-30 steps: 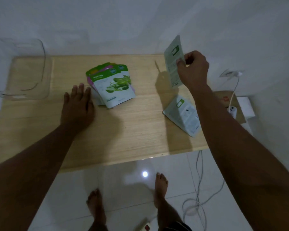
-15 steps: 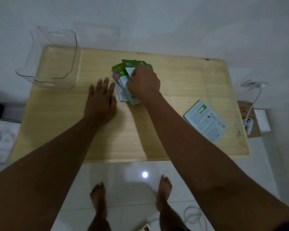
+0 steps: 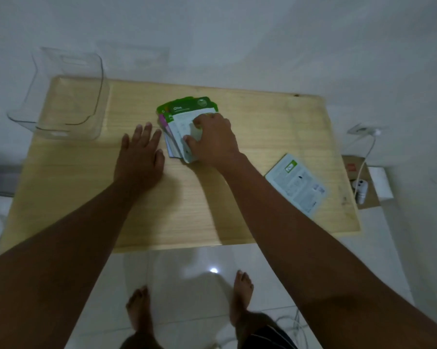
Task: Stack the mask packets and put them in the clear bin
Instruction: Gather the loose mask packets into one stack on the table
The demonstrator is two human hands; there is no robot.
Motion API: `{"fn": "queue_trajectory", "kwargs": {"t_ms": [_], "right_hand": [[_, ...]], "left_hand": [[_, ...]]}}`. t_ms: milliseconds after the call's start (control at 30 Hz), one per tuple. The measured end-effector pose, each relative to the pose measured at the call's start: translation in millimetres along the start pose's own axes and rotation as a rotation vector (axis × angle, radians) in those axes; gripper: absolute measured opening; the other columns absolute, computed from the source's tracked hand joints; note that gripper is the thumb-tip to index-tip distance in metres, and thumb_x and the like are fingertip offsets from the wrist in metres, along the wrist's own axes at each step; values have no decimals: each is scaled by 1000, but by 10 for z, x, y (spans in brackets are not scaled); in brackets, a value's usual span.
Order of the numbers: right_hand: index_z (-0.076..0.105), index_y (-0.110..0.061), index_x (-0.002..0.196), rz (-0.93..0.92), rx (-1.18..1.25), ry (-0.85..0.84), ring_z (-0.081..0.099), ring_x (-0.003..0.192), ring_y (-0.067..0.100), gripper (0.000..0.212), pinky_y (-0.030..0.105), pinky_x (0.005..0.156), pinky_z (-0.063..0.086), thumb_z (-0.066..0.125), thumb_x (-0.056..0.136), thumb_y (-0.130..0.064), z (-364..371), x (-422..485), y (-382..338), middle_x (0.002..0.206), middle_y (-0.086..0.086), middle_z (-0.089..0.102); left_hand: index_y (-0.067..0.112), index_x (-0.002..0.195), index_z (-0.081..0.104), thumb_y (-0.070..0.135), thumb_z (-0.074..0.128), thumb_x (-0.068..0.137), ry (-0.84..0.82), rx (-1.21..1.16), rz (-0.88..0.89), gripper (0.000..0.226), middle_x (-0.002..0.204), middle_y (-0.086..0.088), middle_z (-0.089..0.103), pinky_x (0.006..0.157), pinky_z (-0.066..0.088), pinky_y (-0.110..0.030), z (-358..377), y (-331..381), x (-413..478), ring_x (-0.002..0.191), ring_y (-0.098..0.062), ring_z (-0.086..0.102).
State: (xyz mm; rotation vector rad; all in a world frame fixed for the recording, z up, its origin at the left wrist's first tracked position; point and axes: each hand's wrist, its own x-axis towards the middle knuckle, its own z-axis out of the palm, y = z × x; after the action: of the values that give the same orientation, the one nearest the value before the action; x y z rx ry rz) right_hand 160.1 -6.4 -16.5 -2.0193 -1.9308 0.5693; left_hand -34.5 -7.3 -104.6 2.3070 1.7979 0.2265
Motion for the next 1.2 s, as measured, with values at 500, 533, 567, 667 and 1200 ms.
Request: {"fn": "queue_trajectory", "kwargs": {"t_ms": [500,533,567,667,1200], "right_hand": [[39,-25,142,484,-153,-128,39,131,34,61,48,100,41,65,86,-26,-864,-814,1762,139,11,42],[37,-22,141,517,-170,-165,39,129,36,67,48,98,41,70,84,-31,-879,-844,1817,138,13,41],[37,-19,140,538,-176,-194,40,128,37,72,48,97,41,74,80,-36,-884,-863,1868,136,14,41],[36,-16,139,549,-160,-210,41,127,37,85,48,99,42,79,74,-48,-888,-888,1967,134,15,40],[64,-8,111,419,-17,-118,65,98,31,37,29,71,45,69,88,-37,-994,-800,2010,106,13,66]], "left_hand": [[3,148,38,34,28,92,31,44,46,65,158,-25,31,113,21,-61,33,4,68,145,-44,27],[4,148,37,35,28,92,34,47,48,65,158,-24,31,114,20,-61,37,5,70,145,-43,27],[4,149,36,35,27,92,35,46,47,65,159,-24,30,115,19,-61,40,4,74,146,-43,26],[5,151,34,36,27,93,39,40,48,66,161,-23,27,116,16,-60,61,4,71,148,-42,23],[3,149,37,32,31,94,39,45,55,62,157,-25,33,115,20,-61,49,39,81,145,-43,28]]}}
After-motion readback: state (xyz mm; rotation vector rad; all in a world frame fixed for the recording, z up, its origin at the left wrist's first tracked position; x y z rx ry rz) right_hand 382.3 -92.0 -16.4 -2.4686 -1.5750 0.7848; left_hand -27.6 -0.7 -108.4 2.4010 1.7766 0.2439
